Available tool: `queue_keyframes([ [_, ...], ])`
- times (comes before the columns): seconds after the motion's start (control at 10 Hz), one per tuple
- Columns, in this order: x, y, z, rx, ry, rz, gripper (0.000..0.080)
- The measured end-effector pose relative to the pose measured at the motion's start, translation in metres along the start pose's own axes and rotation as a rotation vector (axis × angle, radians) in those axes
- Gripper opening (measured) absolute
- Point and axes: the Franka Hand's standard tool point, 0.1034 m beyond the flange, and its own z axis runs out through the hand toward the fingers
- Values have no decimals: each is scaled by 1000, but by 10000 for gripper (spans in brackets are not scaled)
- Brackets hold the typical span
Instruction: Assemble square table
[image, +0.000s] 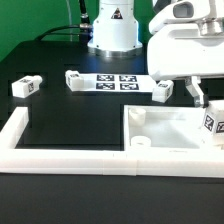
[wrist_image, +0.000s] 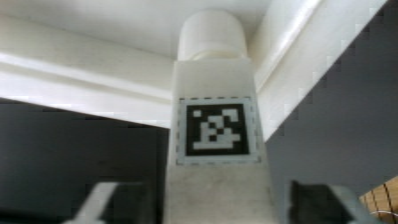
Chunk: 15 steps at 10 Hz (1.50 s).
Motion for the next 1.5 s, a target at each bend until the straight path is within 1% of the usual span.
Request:
queue_keyframes([
  [0.1,0,0,0,0,0,0,539],
  [0.2,0,0,0,0,0,0,539],
  [0.3,0,0,0,0,0,0,626],
  [0.4,0,0,0,0,0,0,642],
  [0.9,-1,0,0,1,-5,1,649],
  [1.0,-5,-1,4,12,-79,42,649],
  [1.1,5,0,4,11,-71,42,649],
  [1.2,6,4,4,10,-89,45,649],
  [1.3,2,4,8,25,-182,50,649],
  [1.5,4,4,13,54,-340,62,649],
])
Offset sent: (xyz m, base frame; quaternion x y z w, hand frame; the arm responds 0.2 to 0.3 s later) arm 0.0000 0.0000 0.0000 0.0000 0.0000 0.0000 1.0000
